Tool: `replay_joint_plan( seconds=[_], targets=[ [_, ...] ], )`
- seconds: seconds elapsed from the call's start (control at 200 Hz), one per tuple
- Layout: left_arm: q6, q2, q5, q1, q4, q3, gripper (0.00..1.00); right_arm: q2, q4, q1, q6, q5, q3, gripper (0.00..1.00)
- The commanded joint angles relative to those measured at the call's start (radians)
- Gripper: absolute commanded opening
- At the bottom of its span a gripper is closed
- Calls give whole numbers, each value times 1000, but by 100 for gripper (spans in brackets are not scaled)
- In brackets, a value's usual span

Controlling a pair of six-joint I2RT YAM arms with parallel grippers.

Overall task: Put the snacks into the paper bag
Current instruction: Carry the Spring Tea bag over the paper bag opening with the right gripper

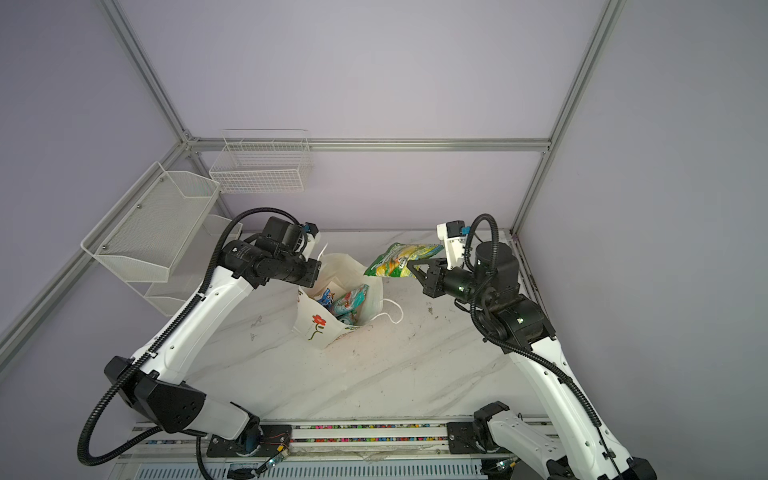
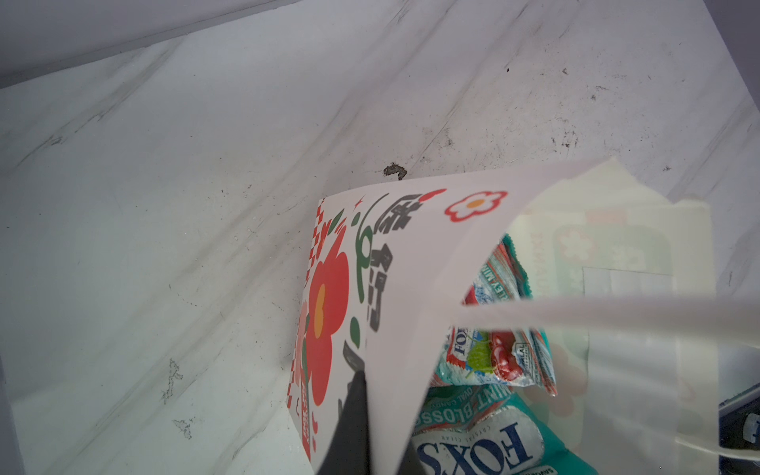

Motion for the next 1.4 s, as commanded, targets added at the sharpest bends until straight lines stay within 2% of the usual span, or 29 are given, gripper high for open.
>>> replay_joint_plan(
  seconds=[0.0,0.595,1.395],
  targets=[
    [-23,-56,15,-6,99,57,0,6,31,53,-26,31,52,0],
    [-27,-62,15,-7,99,46,0,101,75,302,-27,149,77,0],
    [-27,-77,20,-12,104,24,0,254,109,397,-20,289,137,0]
  ],
)
